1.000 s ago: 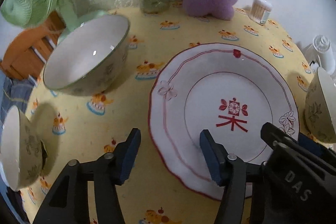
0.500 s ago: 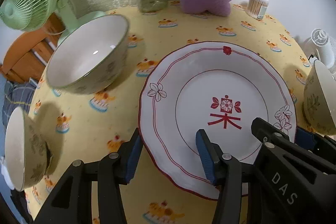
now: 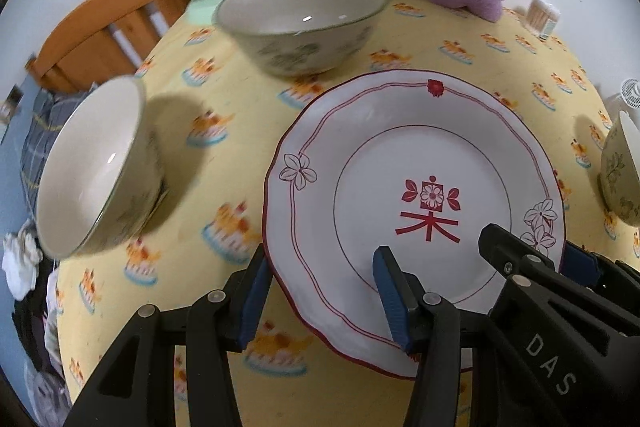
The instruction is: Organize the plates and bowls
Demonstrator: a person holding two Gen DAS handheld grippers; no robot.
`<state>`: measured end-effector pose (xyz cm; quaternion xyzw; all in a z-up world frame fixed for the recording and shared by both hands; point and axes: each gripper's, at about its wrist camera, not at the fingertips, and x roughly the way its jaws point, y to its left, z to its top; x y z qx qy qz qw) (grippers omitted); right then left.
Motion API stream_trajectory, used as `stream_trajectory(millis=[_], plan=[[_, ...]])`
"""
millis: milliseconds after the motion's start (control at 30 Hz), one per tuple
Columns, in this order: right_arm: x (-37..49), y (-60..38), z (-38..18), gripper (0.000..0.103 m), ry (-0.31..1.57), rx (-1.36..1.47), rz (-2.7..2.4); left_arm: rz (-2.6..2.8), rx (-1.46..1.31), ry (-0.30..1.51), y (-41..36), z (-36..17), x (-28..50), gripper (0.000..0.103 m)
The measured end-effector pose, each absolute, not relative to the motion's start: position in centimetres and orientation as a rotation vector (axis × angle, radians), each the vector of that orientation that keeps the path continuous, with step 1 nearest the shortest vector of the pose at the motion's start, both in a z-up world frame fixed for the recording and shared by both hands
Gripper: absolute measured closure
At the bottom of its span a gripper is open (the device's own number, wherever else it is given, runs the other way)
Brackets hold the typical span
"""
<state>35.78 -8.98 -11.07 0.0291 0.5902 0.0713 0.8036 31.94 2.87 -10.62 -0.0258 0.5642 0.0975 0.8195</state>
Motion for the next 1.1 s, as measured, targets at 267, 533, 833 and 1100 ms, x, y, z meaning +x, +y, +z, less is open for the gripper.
stream_trajectory(millis=[267, 533, 833, 1100], plan=[[34.4, -7.8, -11.3, 0.051, 1.292, 0.026, 0.195, 0.197, -0.093, 1.234, 4.0, -10.9, 30.4, 0.051], [35.5, -7.9, -11.6, 0.051, 1.295, 0.019, 0.186, 0.196, -0.099, 1.230, 4.1, -10.9, 31.2, 0.044], [38.1, -7.7, -11.6, 0.050, 1.266, 0.002, 0.184, 0.205, -0.110, 1.216, 5.1, -10.9, 33.7, 0.044], [40.0, -7.1, -12.2, 0.051, 1.253, -0.028, 0.208, 0.203, -0.134, 1.204, 5.7, -11.0, 34.4, 0.044]])
